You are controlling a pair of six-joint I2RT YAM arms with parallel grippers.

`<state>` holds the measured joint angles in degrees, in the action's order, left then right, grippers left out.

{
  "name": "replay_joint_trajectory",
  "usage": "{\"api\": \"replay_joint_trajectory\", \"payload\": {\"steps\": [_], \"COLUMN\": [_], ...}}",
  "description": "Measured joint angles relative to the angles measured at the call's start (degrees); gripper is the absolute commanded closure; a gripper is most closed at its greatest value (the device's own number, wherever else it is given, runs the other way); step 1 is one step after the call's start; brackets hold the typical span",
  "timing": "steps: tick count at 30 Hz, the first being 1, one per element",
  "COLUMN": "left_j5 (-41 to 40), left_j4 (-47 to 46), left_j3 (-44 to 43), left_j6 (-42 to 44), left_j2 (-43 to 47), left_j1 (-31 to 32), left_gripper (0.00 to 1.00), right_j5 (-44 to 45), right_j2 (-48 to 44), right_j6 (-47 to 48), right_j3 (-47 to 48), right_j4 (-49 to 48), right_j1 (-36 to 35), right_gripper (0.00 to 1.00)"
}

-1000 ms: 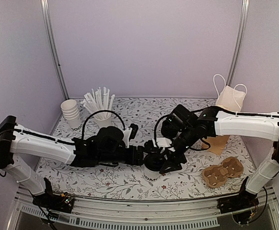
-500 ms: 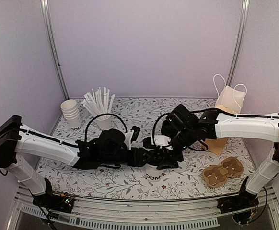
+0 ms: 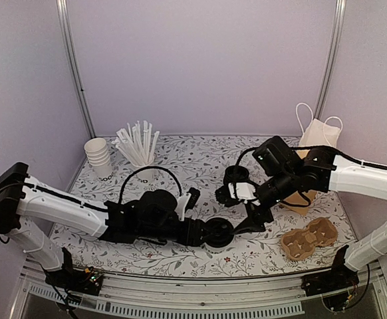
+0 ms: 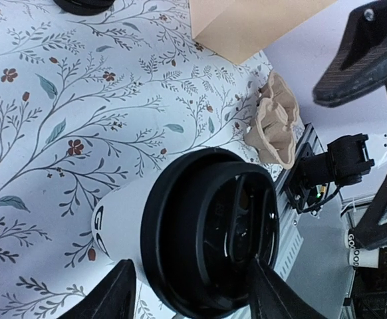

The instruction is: Pack the takeout coffee

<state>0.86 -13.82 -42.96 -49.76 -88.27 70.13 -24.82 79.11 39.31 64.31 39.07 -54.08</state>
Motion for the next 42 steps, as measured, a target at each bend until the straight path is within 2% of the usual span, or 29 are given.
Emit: {"api": "replay_joint_trajectory", "payload": {"steps": [5,10,14,18,22,26,31,38,42], "left_j5": [-1.95,-5.66,-7.32,-7.26,-4.72,-0.46,4.37,6.21,4.85], "left_j4": [5.01,8.68,9.27,8.39,5.29,-0.74,-8.15,-12.37,-9.99], "left_j3": [-2.58,-4.81,-3.78,2.1,7.34,11.87,13.79,12.57,9.18], "left_j6": [0.63,0.52,-2.43,-6.64,-10.84,-14.47,-17.38,-17.44,-14.73], "left_j2": [0.2,0.24,1.53,7.19,11.5,12.04,9.22,6.32,6.05], "left_j1": [0.11,0.04,-0.17,-0.22,-0.57,-1.07,-2.29,-3.37,-4.46], "left_gripper": [0.3,0.29,0.34,0.4,0.44,0.48,0.49,0.3,0.26], "right_j5": [0.17,1.03,0.2,-2.93,-9.01,-15.21,-21.77,-27.08,-29.07], "right_j2": [-2.12,-0.57,2.29,2.86,3.26,6.1,12.7,19.23,19.34], "right_j6": [0.63,0.13,-1.44,-2.49,-3.19,-5.79,-9.27,-9.42,-8.11], "right_j3": [-3.54,-8.31,-8.7,-8.35,-5.22,0.17,3.96,4.17,3.65], "right_j4": [0.31,-0.13,-0.57,-0.07,1.64,2.51,4.37,9.35,11.08], "right_j1": [1.44,2.12,2.93,6.21,12.9,17.77,18.4,18.36,18.36], "right_gripper": [0.16,0.16,0.17,0.2,0.29,0.4,0.41,0.34,0.34]}}
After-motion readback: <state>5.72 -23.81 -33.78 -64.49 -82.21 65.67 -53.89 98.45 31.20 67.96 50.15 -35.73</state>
